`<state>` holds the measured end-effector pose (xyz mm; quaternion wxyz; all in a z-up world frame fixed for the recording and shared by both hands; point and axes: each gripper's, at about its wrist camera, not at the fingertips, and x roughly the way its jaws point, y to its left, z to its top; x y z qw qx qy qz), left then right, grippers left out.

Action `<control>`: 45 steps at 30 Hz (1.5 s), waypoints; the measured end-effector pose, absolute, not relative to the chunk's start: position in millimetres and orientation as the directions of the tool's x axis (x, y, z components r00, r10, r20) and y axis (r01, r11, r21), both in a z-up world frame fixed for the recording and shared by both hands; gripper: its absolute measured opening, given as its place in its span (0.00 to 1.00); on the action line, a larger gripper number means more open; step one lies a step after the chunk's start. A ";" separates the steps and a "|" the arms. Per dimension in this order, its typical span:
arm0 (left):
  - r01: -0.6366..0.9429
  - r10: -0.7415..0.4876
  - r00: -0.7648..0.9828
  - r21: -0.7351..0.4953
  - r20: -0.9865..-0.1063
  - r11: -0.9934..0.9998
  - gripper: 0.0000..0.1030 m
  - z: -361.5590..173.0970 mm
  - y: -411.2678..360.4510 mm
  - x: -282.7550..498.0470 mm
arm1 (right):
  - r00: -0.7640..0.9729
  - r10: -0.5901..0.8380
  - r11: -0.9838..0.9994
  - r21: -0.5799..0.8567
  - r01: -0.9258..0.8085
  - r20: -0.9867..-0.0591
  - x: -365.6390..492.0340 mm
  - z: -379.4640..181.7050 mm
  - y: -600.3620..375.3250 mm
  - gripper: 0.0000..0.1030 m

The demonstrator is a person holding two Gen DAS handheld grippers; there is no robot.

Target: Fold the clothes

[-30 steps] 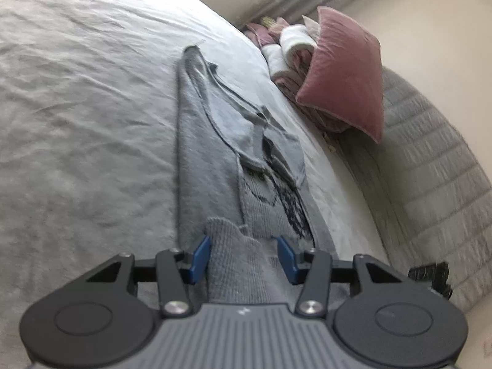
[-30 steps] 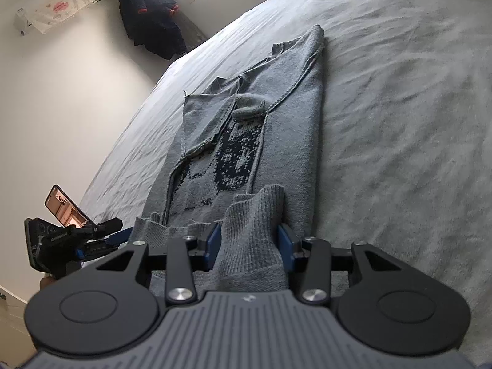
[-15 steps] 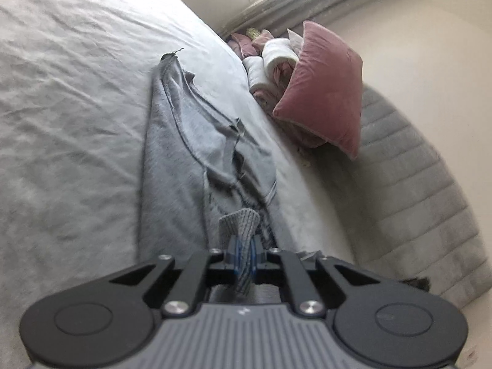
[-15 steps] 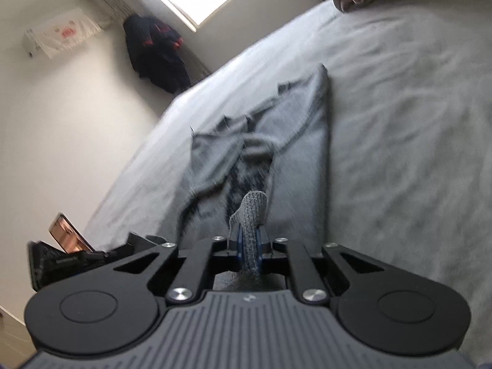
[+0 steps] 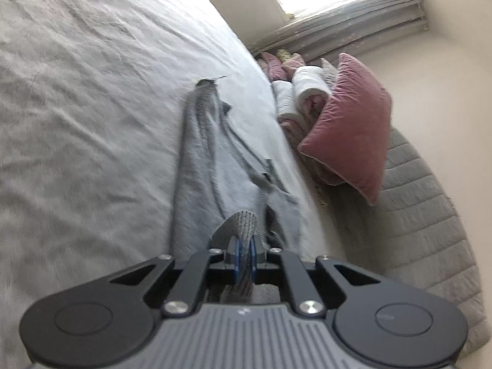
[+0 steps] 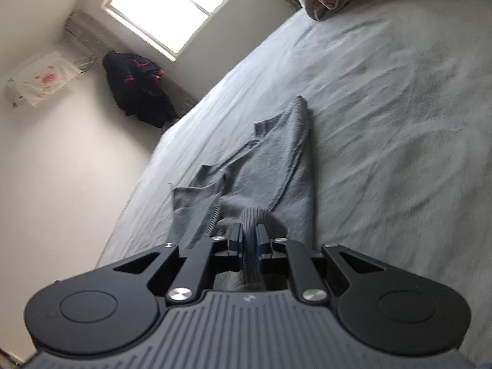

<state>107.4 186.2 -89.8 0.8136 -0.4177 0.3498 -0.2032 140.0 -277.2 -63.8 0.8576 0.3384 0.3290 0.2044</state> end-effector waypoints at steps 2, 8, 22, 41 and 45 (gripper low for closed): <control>0.017 -0.593 0.667 -0.786 -0.452 0.619 0.07 -95.5 179.8 114.2 | 0.701 0.557 0.701 0.705 -0.109 -0.446 145.5 -68.9 -277.9 0.09; 0.007 -0.572 0.667 -0.763 -0.478 0.646 0.28 -92.9 176.9 115.8 | 0.673 0.535 0.741 0.666 -0.083 -0.511 145.0 -73.5 -277.1 0.17; 0.099 -0.540 0.730 -0.717 -0.420 0.690 0.07 -86.4 161.3 106.4 | 0.725 0.482 0.802 0.581 -0.139 -0.492 128.7 -61.9 -253.7 0.11; 0.228 -0.478 0.722 -0.479 -0.501 0.847 0.38 -51.8 115.2 53.6 | 0.738 0.474 0.838 0.503 -0.211 -0.480 67.7 -30.8 -228.8 0.29; 0.174 -0.454 0.698 -0.484 -0.553 0.858 0.38 -65.4 123.2 35.7 | 0.705 0.461 0.864 0.455 -0.218 -0.539 57.3 -39.8 -225.6 0.29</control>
